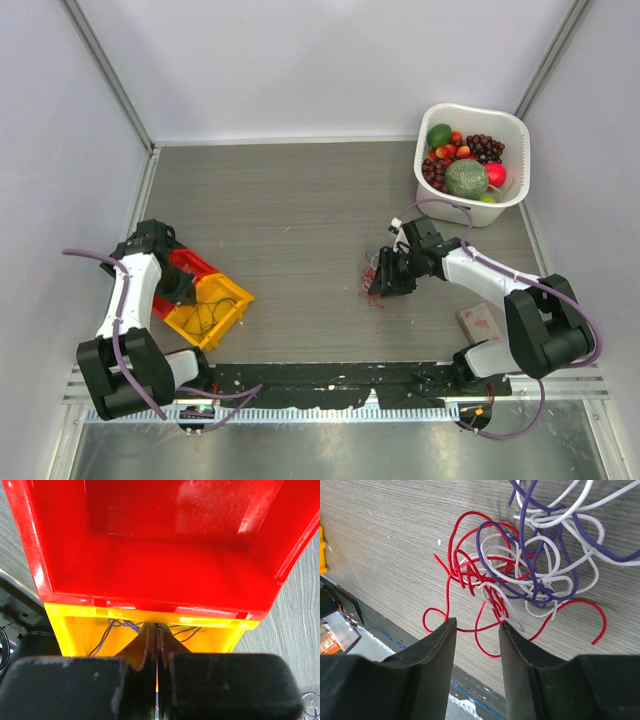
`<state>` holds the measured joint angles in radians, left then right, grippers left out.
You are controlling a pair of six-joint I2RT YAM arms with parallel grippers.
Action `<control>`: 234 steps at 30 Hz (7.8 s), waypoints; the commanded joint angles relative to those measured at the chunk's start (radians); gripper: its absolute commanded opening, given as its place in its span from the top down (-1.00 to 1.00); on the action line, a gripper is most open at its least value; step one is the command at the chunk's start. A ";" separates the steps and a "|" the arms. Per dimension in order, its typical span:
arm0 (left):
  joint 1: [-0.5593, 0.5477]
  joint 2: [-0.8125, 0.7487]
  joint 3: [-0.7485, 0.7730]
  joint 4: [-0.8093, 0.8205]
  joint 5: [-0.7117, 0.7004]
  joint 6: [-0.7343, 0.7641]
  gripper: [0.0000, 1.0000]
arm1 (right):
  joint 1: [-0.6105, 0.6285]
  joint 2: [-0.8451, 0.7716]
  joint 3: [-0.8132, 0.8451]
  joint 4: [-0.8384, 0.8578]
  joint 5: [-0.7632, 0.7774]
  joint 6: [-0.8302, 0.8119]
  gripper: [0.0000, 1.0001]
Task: Untangle the cables
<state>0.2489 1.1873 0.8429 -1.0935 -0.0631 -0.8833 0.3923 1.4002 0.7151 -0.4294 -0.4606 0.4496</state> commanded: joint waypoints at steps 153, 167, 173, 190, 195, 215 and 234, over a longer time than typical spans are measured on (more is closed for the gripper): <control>-1.169 0.193 1.742 0.332 0.350 0.259 1.00 | -0.030 0.138 0.151 0.058 0.292 0.345 0.16; -1.177 -0.044 1.644 0.238 -0.125 0.325 1.00 | -0.305 0.204 0.297 -0.181 0.767 0.193 0.28; -1.180 0.011 1.622 0.127 -0.207 0.389 1.00 | -0.346 0.112 0.231 -0.144 0.549 0.126 0.02; -0.953 0.322 1.512 0.136 0.087 0.259 1.00 | -0.279 -0.194 0.204 -0.249 0.286 -0.008 -0.25; -0.853 0.348 1.484 0.184 0.193 0.170 1.00 | -0.274 -0.213 0.221 -0.241 0.243 -0.006 -0.28; -0.810 0.498 0.937 0.145 0.152 0.372 1.00 | -0.145 0.038 0.605 -0.426 0.359 -0.077 -0.28; -0.815 0.873 0.932 0.158 0.163 0.409 0.55 | -0.155 0.250 0.685 -0.430 0.330 -0.061 -0.26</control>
<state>-0.5671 2.0708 1.7649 -0.9455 0.1337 -0.4881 0.2417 1.6653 1.3605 -0.8593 -0.1043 0.3771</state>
